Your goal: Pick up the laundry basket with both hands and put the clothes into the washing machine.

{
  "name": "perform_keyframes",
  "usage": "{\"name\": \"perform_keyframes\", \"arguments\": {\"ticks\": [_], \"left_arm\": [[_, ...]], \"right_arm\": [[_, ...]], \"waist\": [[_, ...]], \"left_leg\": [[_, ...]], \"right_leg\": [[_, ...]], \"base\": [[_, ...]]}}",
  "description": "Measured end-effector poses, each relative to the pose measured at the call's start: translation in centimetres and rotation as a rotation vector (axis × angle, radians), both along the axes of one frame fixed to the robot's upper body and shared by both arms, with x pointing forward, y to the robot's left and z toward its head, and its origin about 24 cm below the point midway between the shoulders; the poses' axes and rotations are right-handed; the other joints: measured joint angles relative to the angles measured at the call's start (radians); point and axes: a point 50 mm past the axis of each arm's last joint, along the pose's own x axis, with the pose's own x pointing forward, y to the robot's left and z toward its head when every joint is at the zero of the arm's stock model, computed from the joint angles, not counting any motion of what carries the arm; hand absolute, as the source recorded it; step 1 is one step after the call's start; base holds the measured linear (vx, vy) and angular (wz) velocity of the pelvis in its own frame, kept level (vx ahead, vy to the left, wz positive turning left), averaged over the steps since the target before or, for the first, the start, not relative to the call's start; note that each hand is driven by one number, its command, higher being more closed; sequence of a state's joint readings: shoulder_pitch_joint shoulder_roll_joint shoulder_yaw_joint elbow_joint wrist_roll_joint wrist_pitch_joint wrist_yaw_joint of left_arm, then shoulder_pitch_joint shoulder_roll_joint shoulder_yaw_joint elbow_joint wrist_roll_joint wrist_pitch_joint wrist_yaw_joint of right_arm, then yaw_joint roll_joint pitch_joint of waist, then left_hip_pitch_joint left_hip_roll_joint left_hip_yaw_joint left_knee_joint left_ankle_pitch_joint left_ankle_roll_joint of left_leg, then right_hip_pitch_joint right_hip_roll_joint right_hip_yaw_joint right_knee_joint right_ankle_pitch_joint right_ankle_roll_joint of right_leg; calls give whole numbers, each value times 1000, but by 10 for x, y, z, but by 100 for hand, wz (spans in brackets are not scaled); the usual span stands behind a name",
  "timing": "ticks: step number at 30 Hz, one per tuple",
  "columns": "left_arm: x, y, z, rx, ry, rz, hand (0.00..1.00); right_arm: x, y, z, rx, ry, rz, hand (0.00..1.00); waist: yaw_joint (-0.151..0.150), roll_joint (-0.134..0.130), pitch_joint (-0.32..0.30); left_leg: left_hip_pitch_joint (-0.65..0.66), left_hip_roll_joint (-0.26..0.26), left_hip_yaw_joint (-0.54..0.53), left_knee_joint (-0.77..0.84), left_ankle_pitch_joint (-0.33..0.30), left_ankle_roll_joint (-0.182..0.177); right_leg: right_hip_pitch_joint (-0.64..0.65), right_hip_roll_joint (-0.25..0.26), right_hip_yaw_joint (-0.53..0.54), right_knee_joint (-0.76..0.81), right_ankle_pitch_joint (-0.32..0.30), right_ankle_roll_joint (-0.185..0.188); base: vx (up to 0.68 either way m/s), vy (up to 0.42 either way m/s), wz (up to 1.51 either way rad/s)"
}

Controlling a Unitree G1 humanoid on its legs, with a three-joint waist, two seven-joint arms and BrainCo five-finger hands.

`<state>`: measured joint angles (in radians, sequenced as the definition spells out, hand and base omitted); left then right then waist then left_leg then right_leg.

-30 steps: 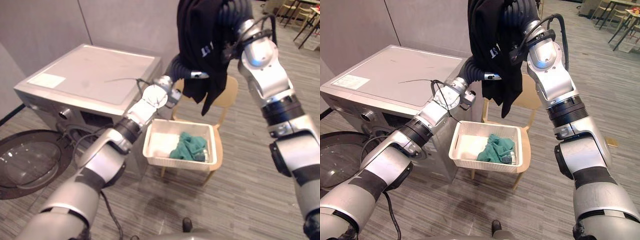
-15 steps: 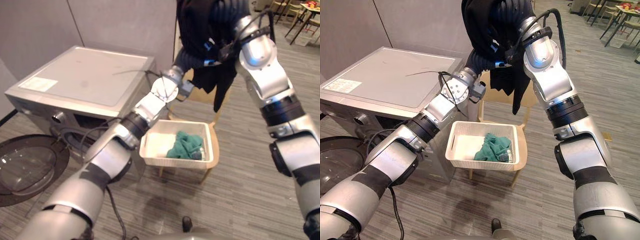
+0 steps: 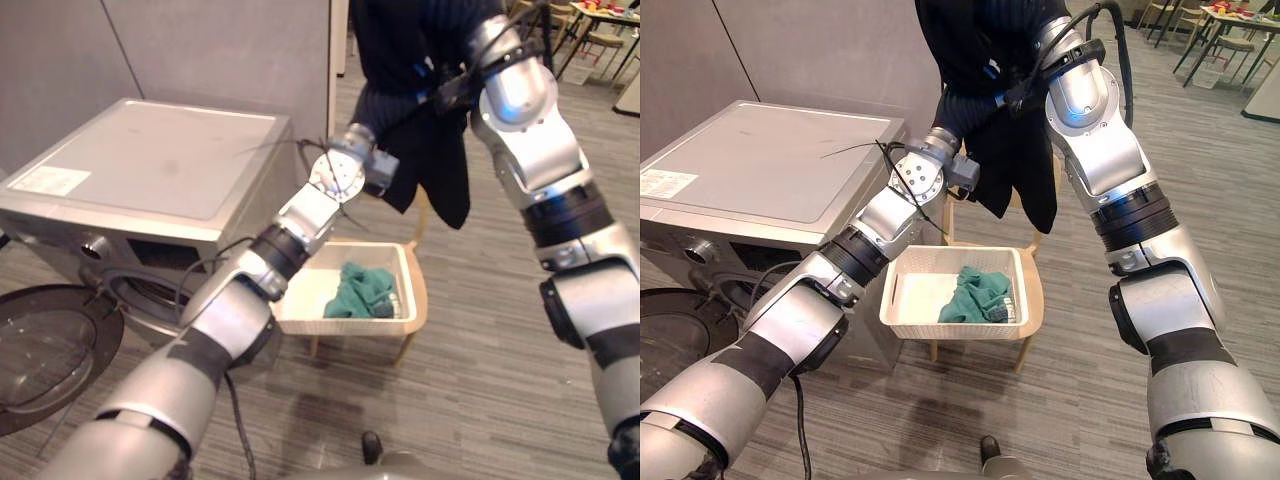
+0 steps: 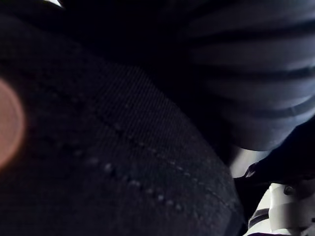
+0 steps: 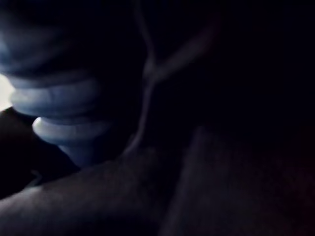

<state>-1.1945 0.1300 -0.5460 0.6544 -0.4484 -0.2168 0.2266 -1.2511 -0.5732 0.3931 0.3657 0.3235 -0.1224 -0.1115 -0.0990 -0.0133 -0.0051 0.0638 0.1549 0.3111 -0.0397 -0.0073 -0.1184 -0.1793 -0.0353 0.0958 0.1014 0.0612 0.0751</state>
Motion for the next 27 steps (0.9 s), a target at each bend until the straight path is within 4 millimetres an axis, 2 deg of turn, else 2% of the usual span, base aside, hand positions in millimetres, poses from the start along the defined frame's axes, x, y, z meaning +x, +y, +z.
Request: {"name": "perform_keyframes", "arguments": {"ticks": [3, 5, 8, 9, 12, 13, 15, 16, 18, 20, 21, 23, 24, 25, 26, 27], "left_arm": [[-1, 0, 3, 11, -24, 5, 100], [-5, 1, 9, 6, -56, 2, 100], [-9, 11, 17, 7, -125, 20, 100], [-10, 21, 17, -7, -146, 41, 100], [-10, 46, 11, -30, -154, 88, 100], [-9, 60, 7, -49, -149, 124, 100], [-9, 105, -9, -99, -120, 243, 100], [-11, 117, -12, -111, -118, 274, 100], [-23, 159, -23, -162, -124, 393, 100], [-34, 175, -26, -202, -144, 436, 100], [-49, 187, -26, -239, -179, 464, 100], [-64, 198, -26, -273, -219, 488, 100], [-76, 207, -28, -296, -246, 518, 100], [-87, 217, -34, -320, -261, 558, 100], [-92, 221, -38, -334, -260, 583, 100], [-102, 231, -50, -364, -240, 638, 100]], "right_arm": [[-4, -4, 6, 21, -23, 1, 0], [-16, -13, 17, 56, -84, 6, 0], [-37, -42, 23, 135, -183, -10, 0], [-48, -64, 17, 189, -216, -48, 0], [-63, -101, -3, 268, -230, -136, 0], [-70, -117, -11, 311, -244, -182, 0], [-94, -160, -35, 393, -258, -329, 0], [-102, -170, -43, 404, -259, -369, 0], [-128, -198, -78, 423, -216, -519, 0], [-142, -208, -102, 443, -166, -599, 0], [-152, -212, -126, 438, -102, -665, 0], [-163, -213, -148, 437, -33, -717, 0], [-170, -213, -167, 447, 31, -756, 0], [-177, -213, -187, 463, 107, -787, 0], [-181, -213, -197, 472, 143, -803, 0], [-190, -212, -217, 498, 216, -839, 0]], "waist": [[1, 0, 1], [2, 1, 1], [0, 1, 2], [-1, 1, 2], [1, 2, 2], [0, 5, 4], [1, 13, 5], [2, 14, 6], [0, 18, 6], [1, 18, 6], [1, 19, 6], [2, 20, 5], [2, 23, 3], [2, 29, -1], [2, 34, -4], [2, 45, -12]], "left_leg": [[2, 0, 5, -1, -1, 1], [4, -1, 11, -1, -4, 2], [14, 0, 26, 2, -15, 0], [20, 0, 32, 3, -19, 0], [29, 1, 49, 2, -22, -1], [33, 1, 53, 2, -22, -1], [42, 3, 68, 3, -27, -3], [44, 4, 73, 3, -28, -4], [46, 6, 78, 3, -30, -7], [45, 6, 80, 3, -33, -8], [44, 6, 81, 4, -36, -7], [42, 4, 77, 4, -38, -7], [40, 3, 73, 4, -38, -6], [37, 1, 68, 3, -39, -4], [35, 1, 62, 2, -39, -4], [32, -1, 46, 0, -39, -2]], "right_leg": [[0, 1, 4, -1, 1, 1], [0, 1, 8, -2, 1, 2], [4, 3, 20, -2, 1, 2], [9, 4, 22, -3, 1, 3], [12, 6, 34, -4, -1, 4], [14, 6, 37, -4, -1, 5], [17, 12, 42, -4, -2, 6], [17, 14, 43, -4, -3, 6], [17, 16, 44, -3, -3, 6], [18, 15, 44, -3, -4, 6], [20, 15, 44, -2, -6, 7], [20, 12, 42, -1, -10, 8], [20, 8, 40, 0, -11, 9], [20, 1, 37, 0, -12, 10], [20, -1, 35, 0, -14, 13], [20, -2, 27, 1, -21, 15]], "base": [[5, 10, -4], [16, 19, -6], [36, 28, -14], [28, 20, -8], [21, 23, -12], [11, 21, -12], [8, 11, -13], [8, 4, -11], [10, 4, -7], [0, 0, 0], [0, 0, 0], [1, 8, 3], [9, 38, 11], [11, 43, 13], [28, 33, 18], [28, 6, 21]]}}
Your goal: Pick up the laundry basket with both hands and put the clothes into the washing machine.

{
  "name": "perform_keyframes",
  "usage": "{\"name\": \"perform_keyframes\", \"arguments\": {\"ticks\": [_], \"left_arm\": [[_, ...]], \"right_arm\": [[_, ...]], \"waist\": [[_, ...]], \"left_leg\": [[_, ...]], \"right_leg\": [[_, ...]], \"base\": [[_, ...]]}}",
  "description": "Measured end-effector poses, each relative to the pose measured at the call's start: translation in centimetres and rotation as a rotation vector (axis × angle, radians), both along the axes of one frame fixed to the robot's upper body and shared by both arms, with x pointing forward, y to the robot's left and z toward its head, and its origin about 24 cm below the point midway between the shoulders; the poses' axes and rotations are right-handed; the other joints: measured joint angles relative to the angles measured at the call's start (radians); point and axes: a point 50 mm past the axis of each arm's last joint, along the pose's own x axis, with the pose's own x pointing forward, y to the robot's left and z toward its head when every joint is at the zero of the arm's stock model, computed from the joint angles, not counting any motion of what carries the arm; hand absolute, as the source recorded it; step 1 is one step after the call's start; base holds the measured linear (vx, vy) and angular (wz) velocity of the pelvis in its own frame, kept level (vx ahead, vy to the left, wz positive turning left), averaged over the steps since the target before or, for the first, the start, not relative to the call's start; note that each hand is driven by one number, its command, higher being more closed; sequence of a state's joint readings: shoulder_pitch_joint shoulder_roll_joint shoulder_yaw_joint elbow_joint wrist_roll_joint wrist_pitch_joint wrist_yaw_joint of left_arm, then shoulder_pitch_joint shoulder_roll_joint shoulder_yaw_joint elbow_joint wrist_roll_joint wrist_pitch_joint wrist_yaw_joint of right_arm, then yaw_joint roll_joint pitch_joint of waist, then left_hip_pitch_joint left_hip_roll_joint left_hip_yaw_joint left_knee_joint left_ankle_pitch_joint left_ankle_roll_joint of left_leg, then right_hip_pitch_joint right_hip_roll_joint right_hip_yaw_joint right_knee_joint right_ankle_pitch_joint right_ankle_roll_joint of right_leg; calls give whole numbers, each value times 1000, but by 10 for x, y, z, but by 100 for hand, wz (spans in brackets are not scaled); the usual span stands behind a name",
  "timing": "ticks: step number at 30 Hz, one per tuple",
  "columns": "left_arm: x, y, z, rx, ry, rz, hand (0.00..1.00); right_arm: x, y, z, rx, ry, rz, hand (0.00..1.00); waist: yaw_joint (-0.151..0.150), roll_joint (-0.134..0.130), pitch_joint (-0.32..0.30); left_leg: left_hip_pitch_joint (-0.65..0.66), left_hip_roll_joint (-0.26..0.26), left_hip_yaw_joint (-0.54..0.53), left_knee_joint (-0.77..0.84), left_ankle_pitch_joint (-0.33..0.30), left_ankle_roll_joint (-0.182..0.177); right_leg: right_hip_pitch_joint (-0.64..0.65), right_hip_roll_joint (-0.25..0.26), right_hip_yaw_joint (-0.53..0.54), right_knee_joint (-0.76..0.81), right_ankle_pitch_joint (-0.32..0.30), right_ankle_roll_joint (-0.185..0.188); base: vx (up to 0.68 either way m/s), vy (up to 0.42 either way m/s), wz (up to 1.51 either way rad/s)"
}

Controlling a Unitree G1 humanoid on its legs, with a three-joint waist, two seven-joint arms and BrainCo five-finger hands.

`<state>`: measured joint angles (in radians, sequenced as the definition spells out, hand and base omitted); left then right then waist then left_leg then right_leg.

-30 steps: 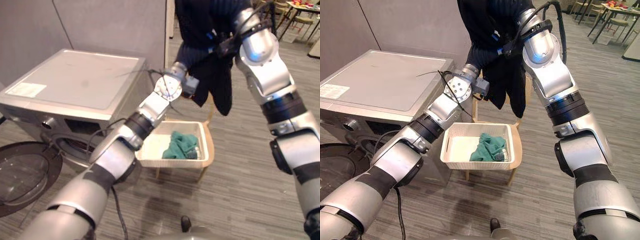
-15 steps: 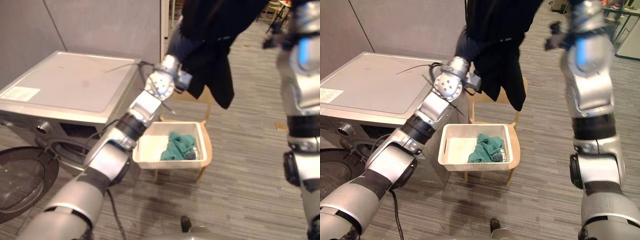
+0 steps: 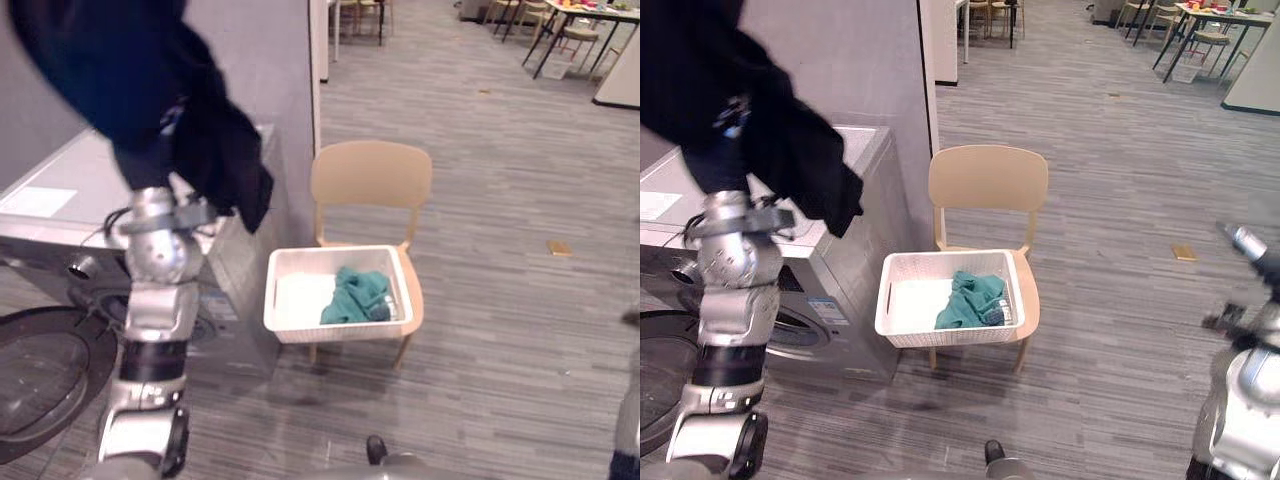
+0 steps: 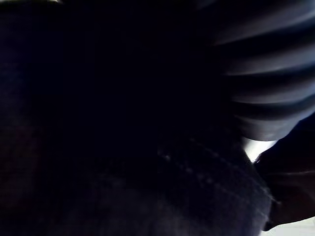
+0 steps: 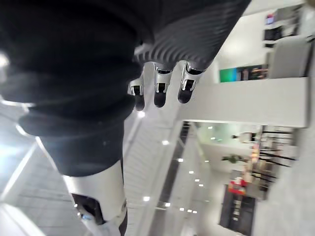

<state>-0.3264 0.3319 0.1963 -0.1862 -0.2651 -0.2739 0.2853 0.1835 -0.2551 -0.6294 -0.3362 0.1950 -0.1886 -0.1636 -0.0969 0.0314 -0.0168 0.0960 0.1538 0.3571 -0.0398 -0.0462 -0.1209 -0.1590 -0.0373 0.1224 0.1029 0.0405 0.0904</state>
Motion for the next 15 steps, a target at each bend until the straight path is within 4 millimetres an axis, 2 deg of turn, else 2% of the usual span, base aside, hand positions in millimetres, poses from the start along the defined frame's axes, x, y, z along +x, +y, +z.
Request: {"name": "perform_keyframes", "arguments": {"ticks": [1, 2, 3, 4, 6, 7, 9, 13, 15], "left_arm": [[-9, 7, -13, -47, 25, 38, 100], [-13, 10, -20, -71, 41, 55, 100], [-22, 14, -35, -117, 74, 84, 100], [-26, 15, -43, -138, 93, 93, 100], [-47, 12, -74, -214, 188, 123, 100], [-57, 10, -87, -247, 231, 133, 100], [-73, -1, -116, -320, 343, 127, 100], [-101, -20, -158, -406, 539, 53, 100], [-110, -22, -175, -442, 620, 46, 100]], "right_arm": [[-8, 1, -21, 61, 61, -20, 0], [-11, 2, -33, 99, 96, -32, 0], [-18, 4, -60, 185, 172, -60, 0], [-21, 5, -75, 237, 211, -74, 0], [-39, 24, -133, 447, 368, -116, 0], [-46, 36, -151, 518, 420, -117, 0], [-58, 57, -181, 616, 541, -83, 0], [-69, 89, -220, 760, 694, -4, 0], [-70, 106, -233, 804, 763, 56, 0]], "waist": [[1, 11, -9], [1, 15, -13], [2, 18, -18], [3, 19, -18], [9, 18, -18], [18, 18, -18], [36, 19, -18], [60, 13, -10], [75, 13, -5]], "left_leg": [[0, -4, -7, -4, 0, 0], [0, -10, -15, -5, 0, 1], [2, -12, -27, -7, 1, 1], [4, -13, -32, -7, 1, 2], [8, -16, -53, 2, -3, 7], [14, -17, -53, 7, -6, 10], [26, -19, -60, 16, -14, 17], [38, -27, -107, 48, -50, 25], [33, -28, -137, 54, -50, 25]], "right_leg": [[2, -3, -9, 2, -3, 2], [4, -5, -12, 3, -6, 2], [8, -9, -16, 9, -12, 3], [11, -11, -20, 14, -17, 3], [18, -20, -38, 45, -40, 5], [18, -22, -39, 61, -52, 7], [23, -36, -50, 108, -84, 10], [52, -63, -90, 162, -140, 21], [60, -72, -117, 178, -158, 22]], "base": [[43, 15, 22], [45, 39, 24], [48, 46, 21], [43, 35, 30], [32, 17, 28], [31, 5, 15], [23, -5, 23], [-24, -5, 39], [-31, -27, 48]]}}
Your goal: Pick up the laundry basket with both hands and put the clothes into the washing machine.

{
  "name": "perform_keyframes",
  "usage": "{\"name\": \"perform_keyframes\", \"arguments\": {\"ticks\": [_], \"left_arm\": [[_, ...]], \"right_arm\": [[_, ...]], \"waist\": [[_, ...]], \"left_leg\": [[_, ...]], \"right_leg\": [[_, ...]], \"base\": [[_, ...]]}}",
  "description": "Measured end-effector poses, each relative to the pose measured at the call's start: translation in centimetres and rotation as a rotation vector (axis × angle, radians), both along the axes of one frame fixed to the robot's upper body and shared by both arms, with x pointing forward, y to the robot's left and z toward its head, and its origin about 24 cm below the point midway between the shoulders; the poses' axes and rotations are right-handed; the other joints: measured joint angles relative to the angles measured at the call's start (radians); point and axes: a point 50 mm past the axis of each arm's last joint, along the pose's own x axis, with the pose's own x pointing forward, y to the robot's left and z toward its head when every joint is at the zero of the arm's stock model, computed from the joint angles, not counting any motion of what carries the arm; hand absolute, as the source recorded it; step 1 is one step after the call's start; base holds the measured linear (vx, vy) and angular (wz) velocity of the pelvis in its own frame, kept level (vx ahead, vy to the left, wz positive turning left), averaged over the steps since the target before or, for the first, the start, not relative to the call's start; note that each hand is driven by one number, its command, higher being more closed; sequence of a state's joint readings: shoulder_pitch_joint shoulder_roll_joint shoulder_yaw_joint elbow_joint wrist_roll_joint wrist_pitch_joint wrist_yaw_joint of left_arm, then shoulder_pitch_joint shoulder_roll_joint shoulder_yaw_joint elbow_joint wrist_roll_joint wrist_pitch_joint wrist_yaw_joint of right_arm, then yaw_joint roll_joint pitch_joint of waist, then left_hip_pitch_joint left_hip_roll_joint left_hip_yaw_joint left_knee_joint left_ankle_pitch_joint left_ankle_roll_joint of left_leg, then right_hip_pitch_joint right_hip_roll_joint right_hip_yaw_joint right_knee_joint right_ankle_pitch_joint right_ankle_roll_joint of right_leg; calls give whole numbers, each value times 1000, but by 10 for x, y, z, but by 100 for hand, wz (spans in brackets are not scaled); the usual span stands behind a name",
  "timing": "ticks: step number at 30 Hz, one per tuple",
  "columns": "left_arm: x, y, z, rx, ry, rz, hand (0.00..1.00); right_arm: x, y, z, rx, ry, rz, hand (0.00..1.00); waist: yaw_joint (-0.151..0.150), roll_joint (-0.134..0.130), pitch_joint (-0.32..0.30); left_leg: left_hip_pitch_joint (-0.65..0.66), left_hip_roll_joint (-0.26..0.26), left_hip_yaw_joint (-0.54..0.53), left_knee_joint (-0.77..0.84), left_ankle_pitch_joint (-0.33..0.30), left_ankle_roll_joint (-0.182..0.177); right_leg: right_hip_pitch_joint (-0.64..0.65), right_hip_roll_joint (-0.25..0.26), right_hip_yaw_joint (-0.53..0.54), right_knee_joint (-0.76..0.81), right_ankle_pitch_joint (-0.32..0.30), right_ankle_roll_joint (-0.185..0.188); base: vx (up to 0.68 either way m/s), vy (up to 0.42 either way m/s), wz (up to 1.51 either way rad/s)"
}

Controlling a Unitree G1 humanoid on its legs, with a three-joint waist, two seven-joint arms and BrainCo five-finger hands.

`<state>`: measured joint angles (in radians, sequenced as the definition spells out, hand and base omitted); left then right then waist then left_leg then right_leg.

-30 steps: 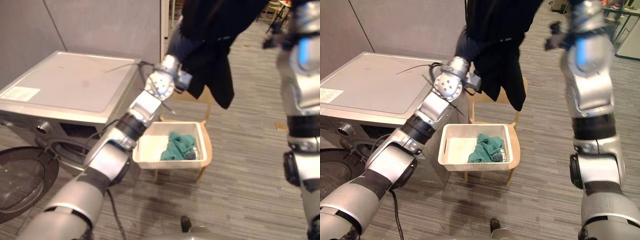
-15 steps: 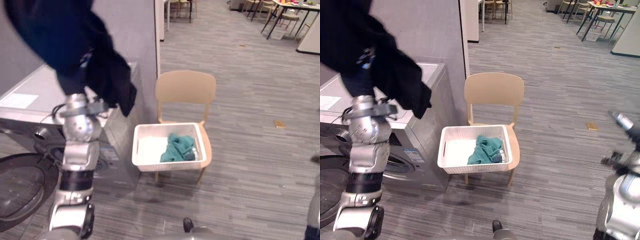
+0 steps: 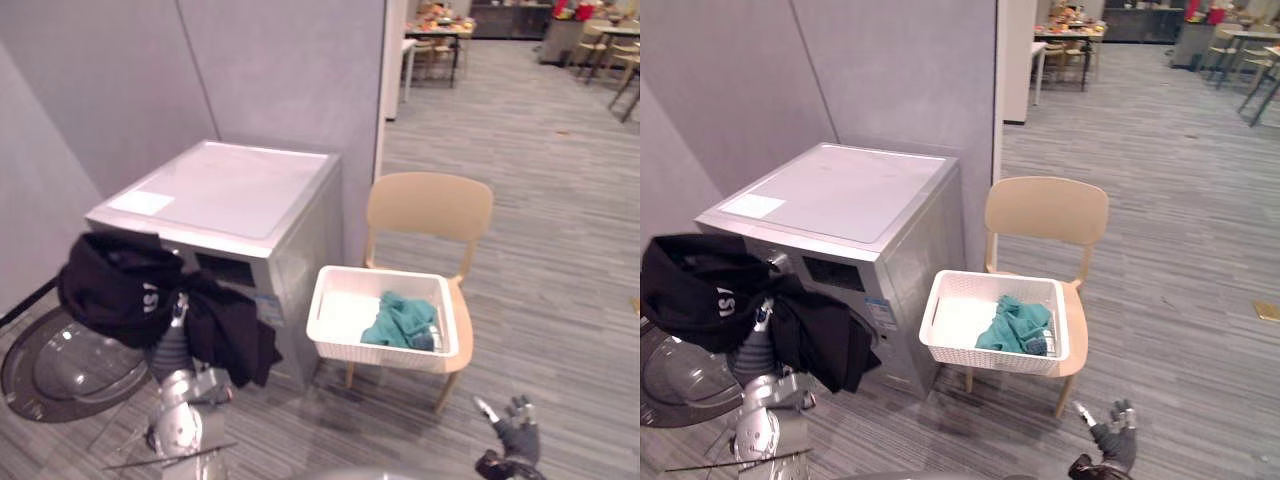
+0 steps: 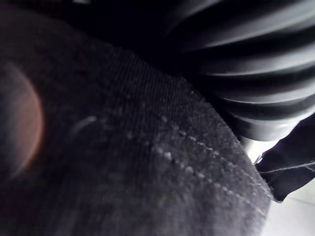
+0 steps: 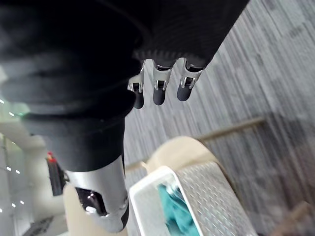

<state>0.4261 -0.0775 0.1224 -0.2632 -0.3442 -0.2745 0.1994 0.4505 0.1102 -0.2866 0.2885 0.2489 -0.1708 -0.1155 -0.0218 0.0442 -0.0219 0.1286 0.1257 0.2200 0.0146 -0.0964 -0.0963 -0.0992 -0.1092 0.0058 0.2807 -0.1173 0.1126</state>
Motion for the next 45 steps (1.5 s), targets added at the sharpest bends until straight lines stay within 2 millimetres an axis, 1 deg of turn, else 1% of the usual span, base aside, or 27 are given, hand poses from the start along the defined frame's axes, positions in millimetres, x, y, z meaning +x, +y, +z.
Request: {"name": "perform_keyframes", "arguments": {"ticks": [5, 8, 10, 11, 13, 16, 18, 19, 20, 21, 22, 23, 24, 25, 26, 27, 28, 30, 32, 33, 34, 35, 37, 39, 41, 43, 45], "left_arm": [[-9, -4, -29, -81, 137, -23, 100], [-8, -9, -31, -99, 146, -44, 100], [-7, -12, -32, -105, 155, -61, 100], [-7, -14, -33, -109, 160, -70, 100], [-8, -14, -39, -109, 184, -81, 100], [-7, -17, -48, -116, 219, -96, 100], [2, -22, -51, -119, 229, -113, 100], [5, -24, -52, -121, 228, -122, 100], [8, -25, -55, -122, 239, -128, 100], [10, -22, -58, -117, 261, -116, 100], [13, -21, -55, -109, 249, -117, 100], [19, -21, -52, -100, 231, -128, 100], [23, -22, -49, -97, 216, -135, 100], [29, -24, -45, -92, 197, -150, 100], [30, -24, -45, -89, 195, -156, 100], [31, -26, -44, -90, 187, -163, 100], [36, -25, -40, -79, 169, -169, 100], [39, -24, -38, -72, 158, -169, 100], [38, -24, -40, -77, 164, -163, 100], [38, -25, -40, -82, 163, -163, 100], [39, -29, -39, -93, 156, -173, 100], [40, -31, -39, -95, 154, -179, 100], [40, -38, -40, -107, 157, -198, 100], [43, -47, -38, -108, 148, -244, 100], [47, -58, -37, -111, 143, -290, 100], [47, -64, -37, -110, 152, -317, 100], [47, -64, -37, -111, 150, -315, 100]], "right_arm": [[15, 32, -5, 84, -9, 191, 0], [24, 37, -3, 89, -35, 232, 0], [29, 35, -1, 75, -46, 237, 0], [35, 32, 2, 56, -53, 236, 0], [44, 27, 6, 29, -71, 230, 0], [56, 21, 12, 10, -106, 198, 0], [60, 9, 14, 4, -122, 120, 0], [61, 5, 14, -6, -117, 104, 0], [62, 1, 10, -6, -97, 74, 0], [57, 9, 0, 41, -57, 34, 0], [53, 12, -2, 45, -43, 36, 0], [53, 13, -2, 51, -45, 30, 0], [54, 13, -1, 52, -50, 29, 0], [61, 14, 2, 57, -70, 27, 0], [64, 14, 3, 64, -82, 27, 0], [73, 14, 7, 65, -107, 35, 0], [78, 16, 9, 75, -123, 36, 0], [77, 18, 8, 86, -122, 41, 0], [72, 20, 8, 92, -124, 55, 0], [70, 19, 10, 91, -135, 60, 0], [64, 19, 15, 95, -163, 59, 0], [64, 19, 18, 95, -179, 67, 0], [60, 22, 17, 108, -181, 86, 0], [61, 26, 17, 122, -185, 93, 0], [61, 26, 18, 125, -191, 90, 0], [61, 27, 18, 129, -192, 85, 0], [57, 28, 23, 134, -216, 87, 0]], "waist": [[20, -5, 19], [37, -6, 62], [37, -14, 77], [37, -14, 79], [36, -18, 77], [25, -47, 77], [6, -52, 78], [7, -47, 77], [9, -41, 80], [-7, -74, 73], [-21, -94, 61], [-15, -94, 62], [-11, -88, 62], [-9, -84, 64], [-7, -61, 65], [7, -32, 57], [3, -22, 63], [-5, -5, 76], [-15, -2, 78], [-16, -6, 76], [-18, -6, 76], [-17, -7, 76], [-18, -13, 68], [-19, -19, 58], [-20, -18, 56], [-15, -23, 59], [-1, -19, 62]], "left_leg": [[-79, 17, -83, 63, -3, -3], [-149, 21, -124, 204, -71, 35], [-202, 82, -24, 356, -145, 154], [-233, 132, 33, 459, -149, 161], [-257, 182, 34, 543, -150, 161], [-288, 240, 26, 517, -146, 153], [-323, 259, -54, 383, -90, 66], [-322, 258, -83, 353, -69, 33], [-328, 237, -94, 369, -9, -168], [-352, 182, -71, 445, -79, -145], [-399, 161, -76, 533, -130, -130], [-439, 146, -78, 623, -185, -109], [-470, 135, -65, 690, -224, -81], [-485, 118, -11, 739, -258, -33], [-482, 113, 18, 731, -266, -16], [-462, 121, 80, 680, -280, 26], [-434, 107, 121, 625, -269, 63], [-389, 79, 143, 550, -249, 93], [-265, 17, 179, 393, -202, 116], [-234, 2, 191, 356, -192, 121], [-177, -26, 222, 292, -176, 126], [-161, -33, 235, 279, -176, 126], [-132, -43, 279, 254, -176, 126], [-141, -47, 291, 245, -171, 118], [-145, -38, 288, 249, -163, 106], [-132, -18, 287, 328, -164, 106], [-207, 69, 251, 669, -135, 130]], "right_leg": [[-12, -9, -78, 25, -22, -16], [-15, -18, -115, 91, -76, -24], [-11, -46, -148, 132, -107, -37], [-13, -61, -157, 165, -120, -40], [-17, -91, -157, 185, -138, -28], [-28, -173, -133, 195, -147, 19], [-55, -247, -108, 204, -144, 97], [-65, -257, -92, 205, -146, 123], [-59, -285, -54, 186, -152, 138], [-21, -327, -1, 94, -148, 133], [21, -341, 9, 11, -89, 106], [45, -356, 15, -50, 9, 150], [48, -373, 26, -99, 90, 146], [30, -400, 29, -170, 277, 119], [8, -404, 25, -210, 369, 71], [-48, -397, 1, -224, 484, -26], [-99, -366, -30, -82, 361, -58], [-119, -307, -41, 67, 201, 3], [-102, -157, -27, 286, -14, 21], [-97, -121, -31, 322, -59, 18], [-96, -38, -39, 379, -138, 29], [-97, -1, -39, 382, -163, 36], [-96, 79, -69, 282, -210, -32], [-60, 95, -67, 150, -195, -95], [-24, 107, -66, 76, -182, -117], [28, 106, -69, 65, -180, -119], [109, 110, -67, 50, -181, -120]], "base": [[-3, -59, 49], [16, -57, 48], [71, -5, 57], [71, 55, 32], [25, 146, 8], [80, 315, 11], [124, 520, 21], [91, 594, -12], [141, 746, -12], [167, 736, 7], [201, 781, 9], [135, 565, -9], [156, 924, -56], [102, 783, -71], [130, 850, -113], [105, 581, -103], [104, 524, -91], [64, 344, -30], [82, 298, -32], [73, 224, -45], [50, 131, -32], [59, 105, -47], [67, 18, -47], [95, -4, -29], [119, -34, -5], [140, -69, 6], [137, -58, -7]]}}
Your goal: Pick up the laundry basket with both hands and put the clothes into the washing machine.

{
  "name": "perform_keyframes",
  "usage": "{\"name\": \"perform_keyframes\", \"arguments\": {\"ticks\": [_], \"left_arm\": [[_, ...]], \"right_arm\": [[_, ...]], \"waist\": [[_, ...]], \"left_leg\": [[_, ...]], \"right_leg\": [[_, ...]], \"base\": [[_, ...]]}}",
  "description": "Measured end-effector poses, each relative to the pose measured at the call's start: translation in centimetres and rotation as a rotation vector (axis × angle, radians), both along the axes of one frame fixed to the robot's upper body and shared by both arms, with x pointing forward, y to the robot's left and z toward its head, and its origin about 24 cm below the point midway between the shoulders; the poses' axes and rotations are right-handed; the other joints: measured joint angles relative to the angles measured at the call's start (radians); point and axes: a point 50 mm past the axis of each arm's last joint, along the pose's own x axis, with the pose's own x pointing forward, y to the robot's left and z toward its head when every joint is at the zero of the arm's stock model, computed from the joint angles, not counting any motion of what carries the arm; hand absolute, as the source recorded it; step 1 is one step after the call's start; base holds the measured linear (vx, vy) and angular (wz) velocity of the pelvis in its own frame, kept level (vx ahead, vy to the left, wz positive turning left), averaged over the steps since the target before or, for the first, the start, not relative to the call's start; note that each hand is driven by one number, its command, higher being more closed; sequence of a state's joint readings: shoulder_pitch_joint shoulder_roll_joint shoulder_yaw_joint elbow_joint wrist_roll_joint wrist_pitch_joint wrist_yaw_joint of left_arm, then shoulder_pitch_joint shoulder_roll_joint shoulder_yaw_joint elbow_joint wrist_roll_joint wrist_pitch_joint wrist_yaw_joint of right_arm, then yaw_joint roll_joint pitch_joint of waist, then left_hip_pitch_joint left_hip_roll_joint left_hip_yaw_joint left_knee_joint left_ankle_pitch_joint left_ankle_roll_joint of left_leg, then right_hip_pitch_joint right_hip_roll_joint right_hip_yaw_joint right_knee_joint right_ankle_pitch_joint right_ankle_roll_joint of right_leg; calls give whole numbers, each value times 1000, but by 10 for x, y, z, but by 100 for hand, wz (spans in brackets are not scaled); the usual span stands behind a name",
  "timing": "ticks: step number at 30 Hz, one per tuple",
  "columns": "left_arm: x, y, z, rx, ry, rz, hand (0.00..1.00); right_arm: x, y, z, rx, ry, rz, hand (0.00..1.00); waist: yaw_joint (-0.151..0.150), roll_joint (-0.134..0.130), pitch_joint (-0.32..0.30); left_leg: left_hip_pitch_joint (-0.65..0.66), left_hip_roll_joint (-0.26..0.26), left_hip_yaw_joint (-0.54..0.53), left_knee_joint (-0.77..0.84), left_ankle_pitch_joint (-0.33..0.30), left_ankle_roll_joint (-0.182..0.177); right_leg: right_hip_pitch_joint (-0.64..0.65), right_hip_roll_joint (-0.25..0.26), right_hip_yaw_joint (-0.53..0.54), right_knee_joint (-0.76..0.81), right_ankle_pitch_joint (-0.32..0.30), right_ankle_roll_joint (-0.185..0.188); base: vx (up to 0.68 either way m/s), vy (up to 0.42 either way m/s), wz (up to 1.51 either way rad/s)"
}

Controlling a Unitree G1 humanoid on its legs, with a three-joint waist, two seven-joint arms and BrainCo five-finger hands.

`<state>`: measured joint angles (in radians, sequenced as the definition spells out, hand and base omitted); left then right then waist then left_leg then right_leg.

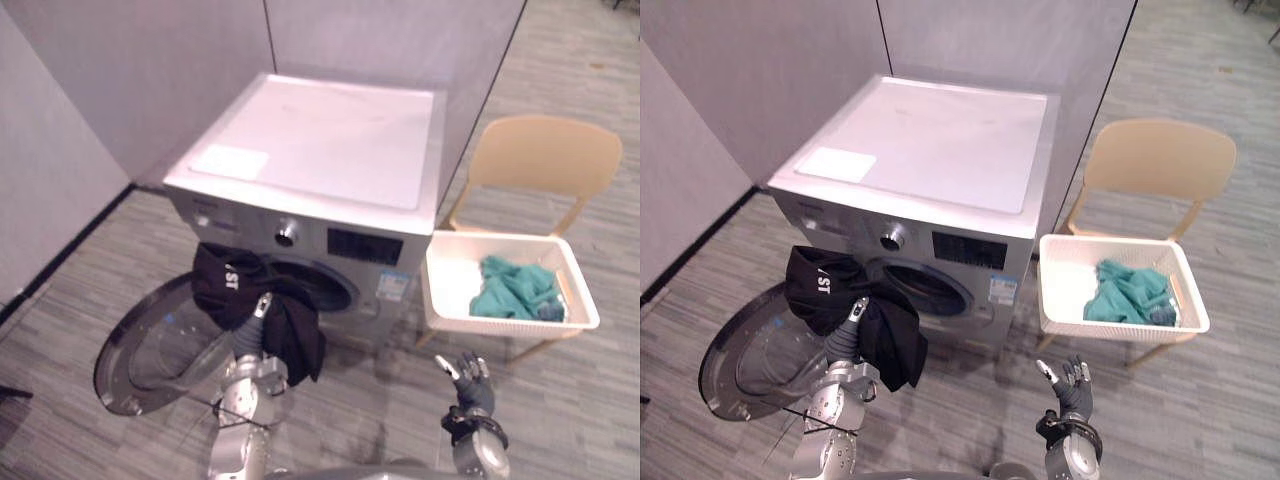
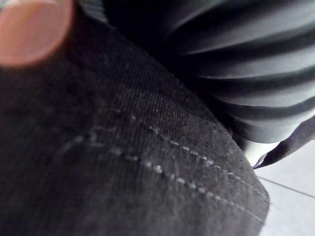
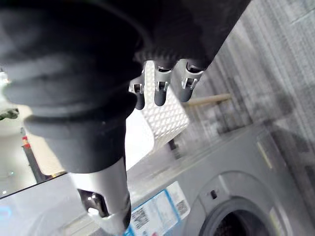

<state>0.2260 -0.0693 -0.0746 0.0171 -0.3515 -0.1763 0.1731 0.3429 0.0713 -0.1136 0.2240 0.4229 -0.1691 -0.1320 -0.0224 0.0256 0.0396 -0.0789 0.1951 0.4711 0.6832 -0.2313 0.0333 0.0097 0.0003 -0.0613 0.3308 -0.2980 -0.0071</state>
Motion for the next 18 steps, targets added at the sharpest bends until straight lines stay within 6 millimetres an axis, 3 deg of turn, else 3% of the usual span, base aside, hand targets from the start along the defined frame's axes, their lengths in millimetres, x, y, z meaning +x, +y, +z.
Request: {"name": "perform_keyframes", "arguments": {"ticks": [2, 3, 5, 8, 11, 12, 13, 14, 15, 16, 17, 18], "left_arm": [[0, 1, 2, 4, -10, 0, 100], [0, 2, 3, 7, -17, 1, 100], [-1, 3, 3, 9, -13, 7, 100], [-7, 5, -2, 11, 10, 8, 100], [-7, 3, -2, 9, 3, -10, 100], [-7, 1, -2, 0, 4, -12, 100], [-6, 0, -4, -2, 14, -17, 100], [-6, 0, -6, -6, 24, -13, 100], [-7, 1, -8, 5, 36, -26, 100], [-8, 1, -10, 10, 43, -36, 100], [-8, 0, -11, 23, 52, -55, 100], [-10, 1, -13, 30, 58, -59, 100]], "right_arm": [[2, -1, 7, -4, -36, 0, 0], [4, -2, 10, -12, -53, -4, 0], [7, 0, 11, -13, -58, 5, 0], [7, -1, 12, -28, -59, 12, 0], [6, -7, 12, -65, -46, 20, 0], [5, -12, 12, -87, -42, 23, 0], [5, -13, 9, -86, -25, 17, 0], [3, -11, 5, -72, -7, 10, 0], [0, -4, -1, -43, 22, -9, 0], [0, -2, -3, -40, 33, 0, 0], [1, -1, -5, -38, 39, 7, 0], [1, 0, -7, -35, 48, 12, 0]], "waist": [[20, 2, 3], [37, 18, 4], [40, 11, 7], [36, -9, 11], [34, -13, -1], [36, -1, -11], [17, -6, -23], [-7, -29, -26], [-19, -69, -29], [-17, -78, -34], [-17, -66, -27], [-17, -67, -31]], "left_leg": [[-93, 51, -41, 210, 57, 6], [-157, 85, -84, 319, 54, 2], [-241, 126, -141, 362, 53, 2], [-256, 167, -198, 184, 59, 0], [-219, 143, -320, -165, 102, -30], [-202, 129, -347, -254, 208, -23], [-190, 115, -332, -259, 124, -176], [-188, 93, -325, -267, 104, -231], [-185, 49, -319, -272, 103, -228], [-183, 38, -318, -277, 102, -225], [-159, 34, -319, -302, 103, -214], [-144, 36, -316, -322, 106, -210]], "right_leg": [[38, -3, 17, -13, -12, -22], [56, -3, 41, -20, -20, -34], [63, -35, 81, -19, -20, -34], [60, -100, 121, 1, -24, -28], [20, -163, 171, 36, -72, 56], [3, -179, 195, 58, -119, 116], [3, -209, 206, 73, -143, 147], [1, -237, 206, 85, -135, 150], [2, -271, 217, 87, -89, 165], [2, -274, 230, 80, -40, 168], [-6, -270, 239, 82, 20, 186], [-12, -264, 251, 84, 32, 199]], "base": [[125, 26, -30], [216, 154, -60], [182, 168, -54], [152, 223, -58], [187, 445, -57], [230, 528, -32], [239, 521, -2], [251, 469, 38], [215, 399, 40], [234, 448, 19], [178, 326, -4], [148, 263, -15]]}}
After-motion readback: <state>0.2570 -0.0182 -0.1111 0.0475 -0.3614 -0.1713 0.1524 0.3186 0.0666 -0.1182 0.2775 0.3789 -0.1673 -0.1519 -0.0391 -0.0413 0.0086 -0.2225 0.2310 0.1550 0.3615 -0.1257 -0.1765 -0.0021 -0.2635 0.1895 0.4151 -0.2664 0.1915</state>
